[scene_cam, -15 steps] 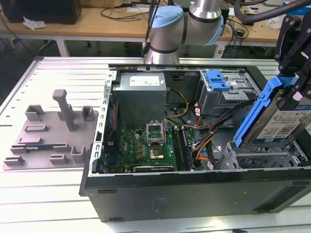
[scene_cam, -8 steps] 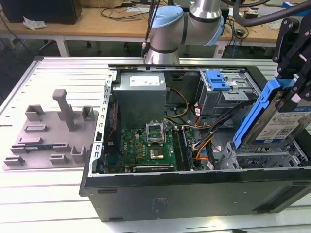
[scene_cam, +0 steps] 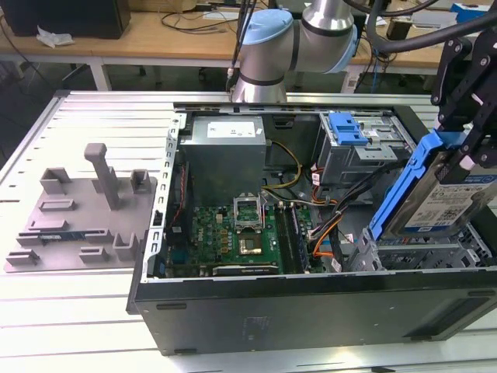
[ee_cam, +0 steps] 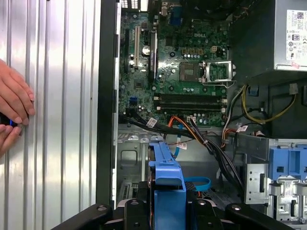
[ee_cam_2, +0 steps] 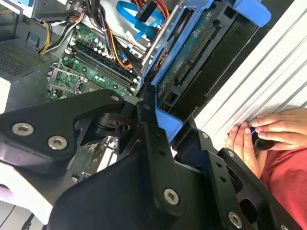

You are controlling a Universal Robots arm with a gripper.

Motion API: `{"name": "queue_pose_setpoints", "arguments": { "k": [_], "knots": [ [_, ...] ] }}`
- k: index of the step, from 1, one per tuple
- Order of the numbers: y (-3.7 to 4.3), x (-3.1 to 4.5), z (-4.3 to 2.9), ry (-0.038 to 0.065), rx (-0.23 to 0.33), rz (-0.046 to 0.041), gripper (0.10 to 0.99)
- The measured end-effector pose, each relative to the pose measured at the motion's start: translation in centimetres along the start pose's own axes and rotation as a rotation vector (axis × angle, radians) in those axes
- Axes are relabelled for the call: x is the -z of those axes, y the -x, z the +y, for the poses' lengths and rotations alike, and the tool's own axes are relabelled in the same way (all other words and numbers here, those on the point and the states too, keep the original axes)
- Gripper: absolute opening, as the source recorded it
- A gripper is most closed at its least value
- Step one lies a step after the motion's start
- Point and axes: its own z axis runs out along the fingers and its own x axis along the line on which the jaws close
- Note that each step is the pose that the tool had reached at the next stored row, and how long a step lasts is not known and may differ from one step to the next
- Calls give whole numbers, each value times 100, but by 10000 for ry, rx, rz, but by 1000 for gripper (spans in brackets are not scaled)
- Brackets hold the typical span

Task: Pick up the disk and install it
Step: 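Insert the disk into the insertion slot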

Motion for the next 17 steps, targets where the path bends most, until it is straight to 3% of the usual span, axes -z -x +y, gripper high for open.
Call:
{"name": "queue_pose_setpoints", "arguments": {
  "k": [17],
  "knots": [
    [-9,-164,-16,0,-2,0,369]
  ]
}}
